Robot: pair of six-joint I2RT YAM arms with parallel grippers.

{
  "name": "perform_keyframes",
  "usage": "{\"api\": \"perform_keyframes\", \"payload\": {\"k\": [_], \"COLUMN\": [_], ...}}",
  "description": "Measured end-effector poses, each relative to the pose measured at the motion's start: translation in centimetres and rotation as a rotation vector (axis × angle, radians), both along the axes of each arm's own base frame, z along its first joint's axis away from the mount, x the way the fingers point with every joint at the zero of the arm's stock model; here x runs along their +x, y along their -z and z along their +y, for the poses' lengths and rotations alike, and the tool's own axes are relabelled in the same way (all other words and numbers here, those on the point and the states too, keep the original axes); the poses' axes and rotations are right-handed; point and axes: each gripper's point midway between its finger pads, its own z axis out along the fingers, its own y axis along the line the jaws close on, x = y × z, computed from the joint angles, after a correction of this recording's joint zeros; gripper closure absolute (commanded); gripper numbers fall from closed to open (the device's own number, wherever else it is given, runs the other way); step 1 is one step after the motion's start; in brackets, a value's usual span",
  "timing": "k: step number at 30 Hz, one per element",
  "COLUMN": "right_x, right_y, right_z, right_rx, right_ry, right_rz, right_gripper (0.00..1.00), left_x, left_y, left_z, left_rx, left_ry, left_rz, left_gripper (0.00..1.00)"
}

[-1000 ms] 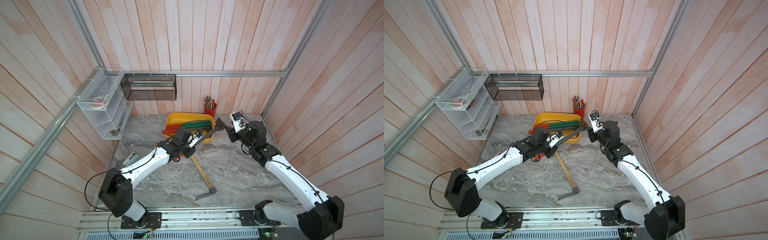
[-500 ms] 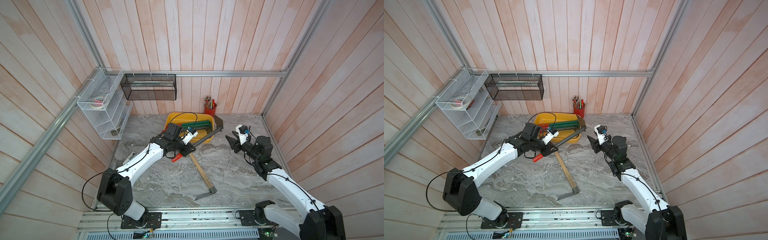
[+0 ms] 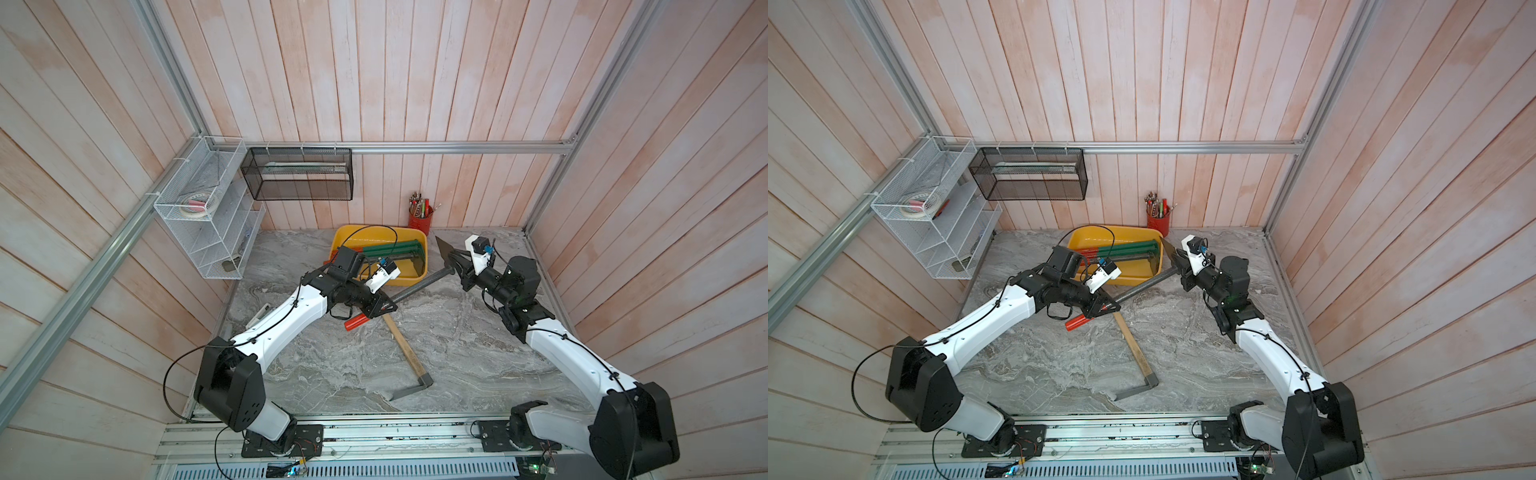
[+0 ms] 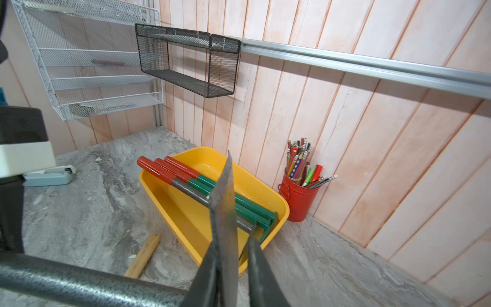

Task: Put the small hoe into the storage box
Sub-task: Place the hoe in the storage box.

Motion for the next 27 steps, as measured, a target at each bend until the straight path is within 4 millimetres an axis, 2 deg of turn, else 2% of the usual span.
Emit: {"api": "perform_keyframes", "payload": {"k": [3, 5, 7, 8, 12, 15, 18, 23, 27], "right_x": [0.5, 0.7, 0.9, 1.1, 1.6, 1.8, 2.0, 3.8, 6.8], "right_y": [0.5, 0.7, 0.6, 0.6, 0.8, 1.9, 3.1, 4.6, 4.8], "right_z": [0.4, 0.7, 1.0, 1.1, 1.7, 2.4, 3.0, 3.4, 3.9], "right_rx": [-0.032, -0.035, -0.037, -0.04, -0.045, -0.044, -0.047, -0.058, -0.055], "right_ry": [-0.007, -0.012, -0.013, -0.011, -0.005, -0.016, -0.02, 0.016, 0.069], "right_rz": [-0.009, 0.0, 0.002, 0.004, 0.026, 0.072, 0.12, 0.188, 0.23], "right_gripper": [1.0, 1.0, 1.0, 1.0, 1.0, 1.0, 1.0, 1.0, 1.0], "left_x": [0.0, 0.0, 0.1, 0.1, 0.3, 0.7, 1.3, 2.7, 4.3], "left_y": [0.1, 0.1, 0.1, 0.1, -0.7, -2.5, -3.9, -5.8, -9.0], "left_z": [0.1, 0.2, 0.3, 0.3, 0.4, 0.3, 0.6, 2.6, 5.7], "left_rx": [0.003, 0.006, 0.008, 0.01, 0.002, -0.03, -0.042, -0.022, -0.015], "left_ry": [-0.022, -0.029, -0.036, -0.04, -0.041, -0.037, -0.066, -0.191, -0.359], "left_rz": [0.025, 0.032, 0.032, 0.03, -0.018, -0.102, -0.176, -0.313, -0.451], "left_gripper": [1.0, 0.96, 0.85, 0.83, 0.5, 0.17, 0.0, 0.0, 0.0]}}
